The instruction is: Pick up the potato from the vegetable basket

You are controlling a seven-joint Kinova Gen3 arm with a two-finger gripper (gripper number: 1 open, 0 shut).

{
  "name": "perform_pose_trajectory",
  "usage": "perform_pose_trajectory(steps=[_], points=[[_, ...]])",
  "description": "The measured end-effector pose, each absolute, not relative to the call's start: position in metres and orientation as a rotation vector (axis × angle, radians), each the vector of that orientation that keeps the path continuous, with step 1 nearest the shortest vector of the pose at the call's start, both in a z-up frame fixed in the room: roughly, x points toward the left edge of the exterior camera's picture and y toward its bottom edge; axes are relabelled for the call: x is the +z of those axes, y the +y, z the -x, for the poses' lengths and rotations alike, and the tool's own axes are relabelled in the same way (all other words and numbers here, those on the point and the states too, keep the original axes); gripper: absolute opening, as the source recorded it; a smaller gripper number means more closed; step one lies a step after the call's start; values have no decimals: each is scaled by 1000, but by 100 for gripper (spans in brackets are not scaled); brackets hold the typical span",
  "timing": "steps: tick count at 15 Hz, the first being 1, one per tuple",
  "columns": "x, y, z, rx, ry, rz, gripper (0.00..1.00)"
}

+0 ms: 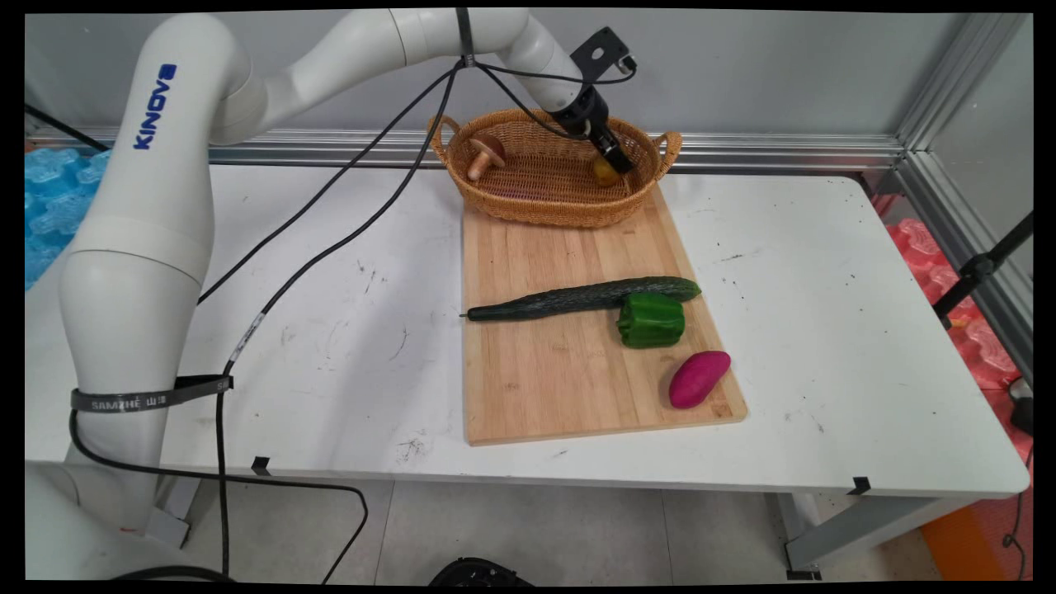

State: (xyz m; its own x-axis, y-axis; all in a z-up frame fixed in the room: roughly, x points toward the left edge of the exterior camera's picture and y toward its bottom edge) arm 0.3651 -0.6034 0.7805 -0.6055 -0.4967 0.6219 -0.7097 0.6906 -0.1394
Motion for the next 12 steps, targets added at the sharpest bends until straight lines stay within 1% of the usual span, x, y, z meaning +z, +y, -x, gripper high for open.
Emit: perform_pose_trajectory(steps=[10, 11, 12], points=[[784, -596, -368, 507, -2376, -930, 100], [785, -595, -368, 507, -2377, -931, 0], [785, -595, -368, 508, -2377, -932, 0]])
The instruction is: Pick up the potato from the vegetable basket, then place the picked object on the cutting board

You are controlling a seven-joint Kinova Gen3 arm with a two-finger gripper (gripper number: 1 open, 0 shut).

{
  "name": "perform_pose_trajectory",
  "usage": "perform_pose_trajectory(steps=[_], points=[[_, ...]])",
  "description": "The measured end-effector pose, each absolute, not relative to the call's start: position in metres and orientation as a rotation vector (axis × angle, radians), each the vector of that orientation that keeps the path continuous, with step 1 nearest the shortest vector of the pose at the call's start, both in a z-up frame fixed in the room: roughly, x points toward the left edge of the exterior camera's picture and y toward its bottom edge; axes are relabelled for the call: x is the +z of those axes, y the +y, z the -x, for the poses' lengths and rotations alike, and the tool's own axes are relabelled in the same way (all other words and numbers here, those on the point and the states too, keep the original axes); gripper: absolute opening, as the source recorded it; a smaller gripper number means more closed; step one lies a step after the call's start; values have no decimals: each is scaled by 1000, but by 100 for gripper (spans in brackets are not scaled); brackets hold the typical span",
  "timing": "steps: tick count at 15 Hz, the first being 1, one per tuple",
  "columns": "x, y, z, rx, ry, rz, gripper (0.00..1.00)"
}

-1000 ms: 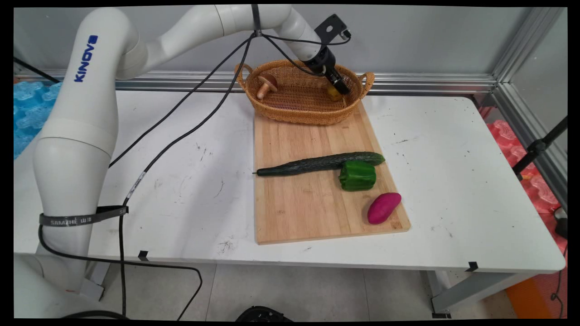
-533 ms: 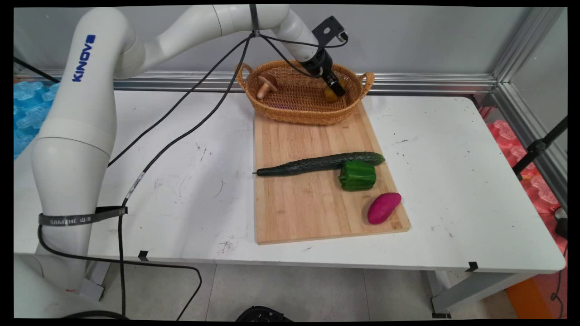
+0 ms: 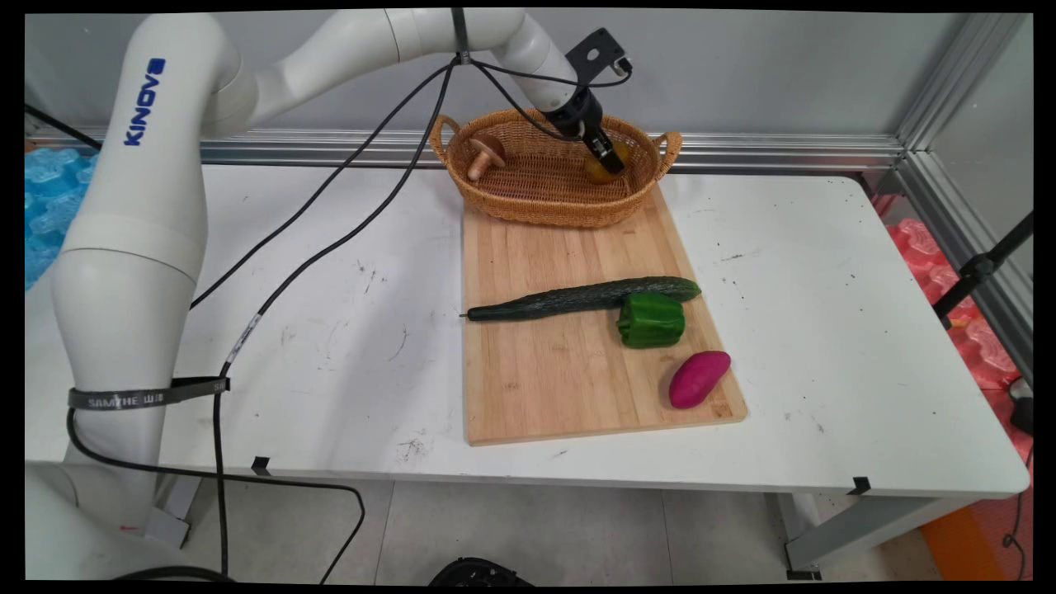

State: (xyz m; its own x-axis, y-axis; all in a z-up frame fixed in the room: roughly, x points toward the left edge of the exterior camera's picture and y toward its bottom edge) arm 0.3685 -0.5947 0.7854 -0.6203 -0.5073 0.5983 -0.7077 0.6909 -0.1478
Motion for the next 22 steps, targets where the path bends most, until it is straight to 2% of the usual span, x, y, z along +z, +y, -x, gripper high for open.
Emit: perform_pose_trajectory(steps=[9, 14, 22], points=[[798, -588, -369, 523, -2380, -925, 0], [840, -563, -367, 540, -2367, -894, 0], [909, -482, -349, 459, -2384, -763, 0]])
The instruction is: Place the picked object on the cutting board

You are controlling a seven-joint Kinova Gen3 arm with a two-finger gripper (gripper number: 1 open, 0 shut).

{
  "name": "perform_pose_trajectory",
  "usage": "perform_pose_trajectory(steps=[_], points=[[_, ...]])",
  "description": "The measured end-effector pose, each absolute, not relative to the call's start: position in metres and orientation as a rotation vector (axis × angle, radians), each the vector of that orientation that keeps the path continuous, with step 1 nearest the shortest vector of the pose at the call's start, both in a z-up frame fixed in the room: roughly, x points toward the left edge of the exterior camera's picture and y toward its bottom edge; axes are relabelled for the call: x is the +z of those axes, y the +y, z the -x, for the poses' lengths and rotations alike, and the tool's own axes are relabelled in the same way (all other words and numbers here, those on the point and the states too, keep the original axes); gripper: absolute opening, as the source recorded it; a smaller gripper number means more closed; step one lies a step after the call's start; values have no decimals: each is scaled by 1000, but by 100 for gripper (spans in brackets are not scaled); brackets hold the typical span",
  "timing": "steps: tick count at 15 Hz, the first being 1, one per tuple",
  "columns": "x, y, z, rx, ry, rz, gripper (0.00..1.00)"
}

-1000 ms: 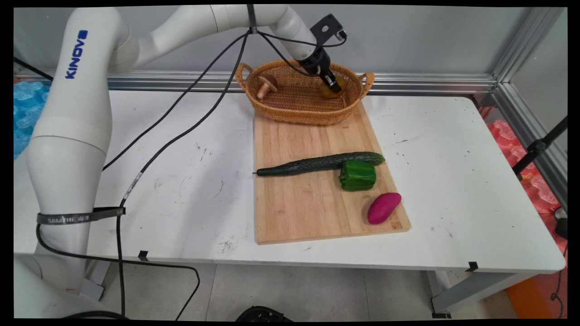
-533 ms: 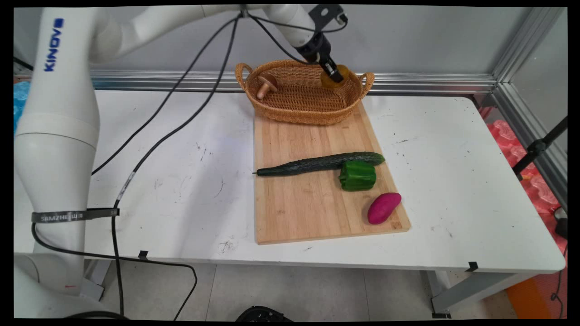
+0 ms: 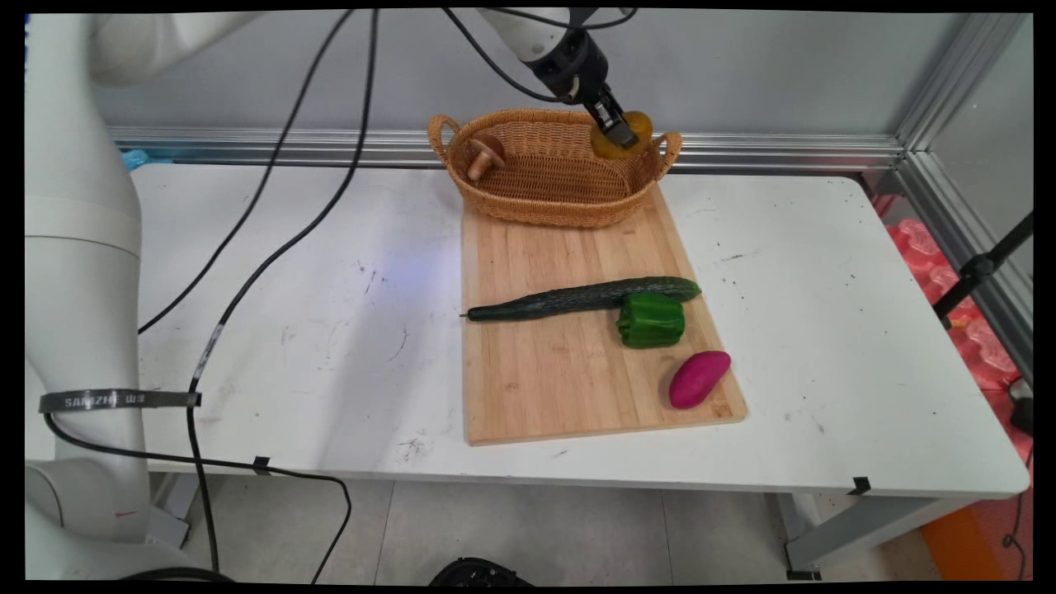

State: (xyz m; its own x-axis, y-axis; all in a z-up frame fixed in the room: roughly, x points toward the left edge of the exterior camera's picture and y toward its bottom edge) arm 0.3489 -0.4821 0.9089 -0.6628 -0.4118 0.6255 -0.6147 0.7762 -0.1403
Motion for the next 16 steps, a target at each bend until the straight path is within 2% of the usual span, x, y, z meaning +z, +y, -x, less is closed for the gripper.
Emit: perform_pose_trajectory(steps=[4, 7, 16], points=[[934, -432, -343, 383, -2393, -708, 0], [940, -395, -345, 338, -2414, -666, 0], [911, -289, -370, 264, -2499, -568, 0]])
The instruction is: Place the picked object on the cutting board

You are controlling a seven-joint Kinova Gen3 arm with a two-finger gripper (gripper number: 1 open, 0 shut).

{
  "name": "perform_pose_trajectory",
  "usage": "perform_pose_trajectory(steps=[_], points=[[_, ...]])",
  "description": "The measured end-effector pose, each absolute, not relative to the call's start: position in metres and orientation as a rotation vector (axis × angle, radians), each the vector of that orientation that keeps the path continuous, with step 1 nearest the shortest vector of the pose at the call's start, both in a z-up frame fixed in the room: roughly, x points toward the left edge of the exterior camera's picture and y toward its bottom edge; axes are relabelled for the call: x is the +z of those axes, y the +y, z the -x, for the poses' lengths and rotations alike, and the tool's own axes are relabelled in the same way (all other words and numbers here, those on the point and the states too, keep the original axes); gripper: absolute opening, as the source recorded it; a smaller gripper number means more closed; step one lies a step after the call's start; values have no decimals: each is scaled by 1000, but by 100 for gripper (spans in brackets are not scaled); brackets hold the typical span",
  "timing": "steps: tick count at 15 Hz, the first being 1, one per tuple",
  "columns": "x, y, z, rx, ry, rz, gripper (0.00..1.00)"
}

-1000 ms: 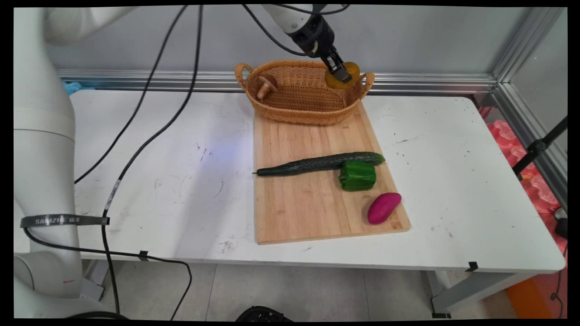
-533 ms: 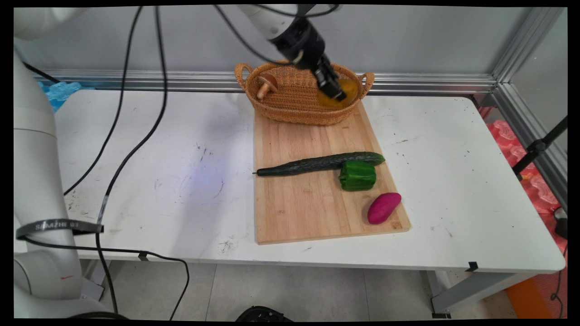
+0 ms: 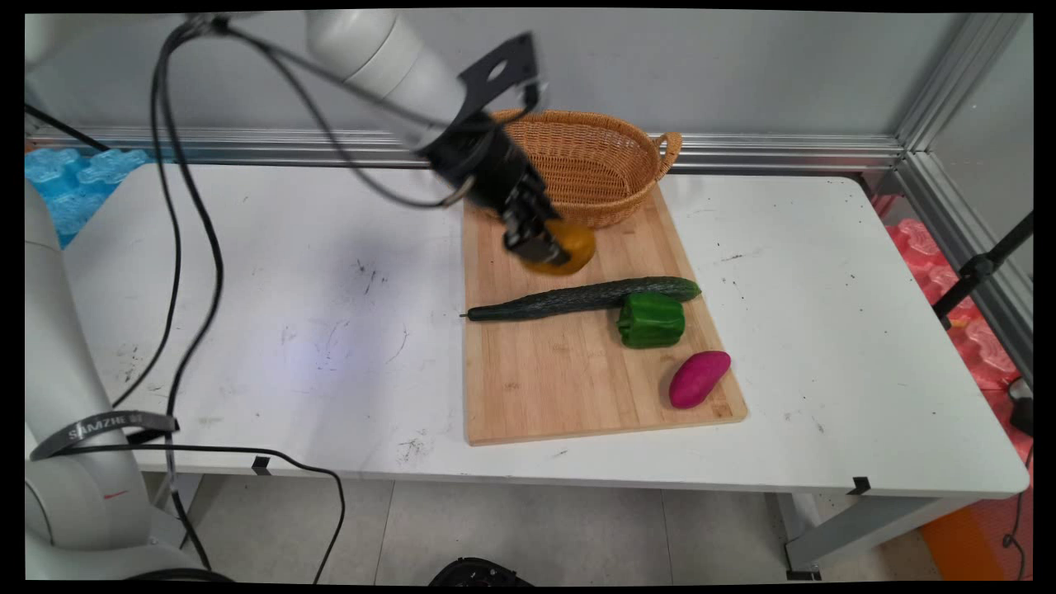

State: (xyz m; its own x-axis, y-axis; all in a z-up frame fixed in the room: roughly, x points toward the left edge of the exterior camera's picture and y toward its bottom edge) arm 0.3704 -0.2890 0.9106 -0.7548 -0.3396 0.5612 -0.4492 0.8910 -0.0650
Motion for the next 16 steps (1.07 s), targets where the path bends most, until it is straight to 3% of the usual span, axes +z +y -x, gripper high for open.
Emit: perform_pose_trajectory(steps=[7, 16], points=[[865, -237, -383, 257, -2521, -507, 0], [815, -230, -368, 268, -2494, -492, 0]])
